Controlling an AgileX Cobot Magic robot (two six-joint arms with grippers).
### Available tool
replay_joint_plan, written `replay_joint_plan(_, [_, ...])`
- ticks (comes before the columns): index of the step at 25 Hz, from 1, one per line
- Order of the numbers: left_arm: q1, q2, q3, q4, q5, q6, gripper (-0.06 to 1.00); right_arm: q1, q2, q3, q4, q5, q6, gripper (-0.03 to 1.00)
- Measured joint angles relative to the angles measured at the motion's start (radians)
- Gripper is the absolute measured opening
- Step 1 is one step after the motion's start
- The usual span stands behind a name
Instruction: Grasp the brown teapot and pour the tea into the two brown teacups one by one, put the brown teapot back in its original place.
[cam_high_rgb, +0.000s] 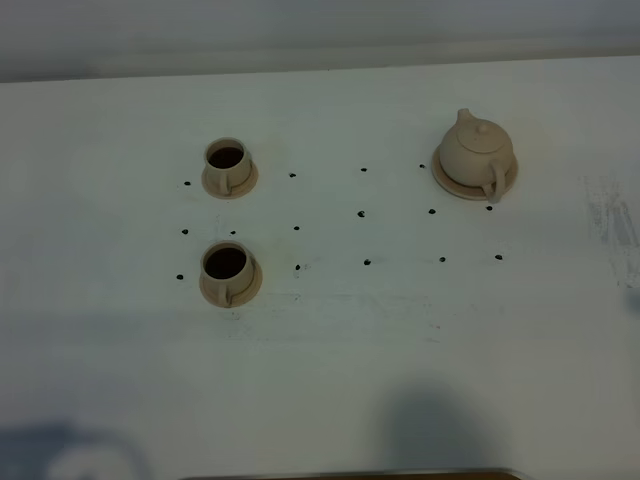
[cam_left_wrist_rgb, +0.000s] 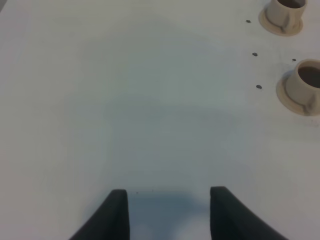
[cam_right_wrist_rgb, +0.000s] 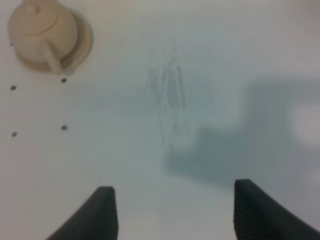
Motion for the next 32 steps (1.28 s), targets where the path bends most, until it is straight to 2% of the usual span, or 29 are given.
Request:
replay_joint_plan(6, [0.0,0.0,0.0,0.0,0.0,0.0,0.44,0.0,-0.166,0.008,0.02,0.162,-0.007,0.49])
replay_joint_plan(9, [0.0,0.0,0.0,0.0,0.0,0.0,0.44,0.0,-0.236,0.041,0.022,0.203,-0.011,0.49])
replay_joint_plan(20, [0.0,0.0,0.0,0.0,0.0,0.0,0.44,0.0,-0.442,0.193,0.042,0.252,-0.012,0.49])
replay_joint_plan(32, [0.0,0.0,0.0,0.0,0.0,0.0,0.44,0.0,-0.515,0.226,-0.013,0.22,-0.013,0.49])
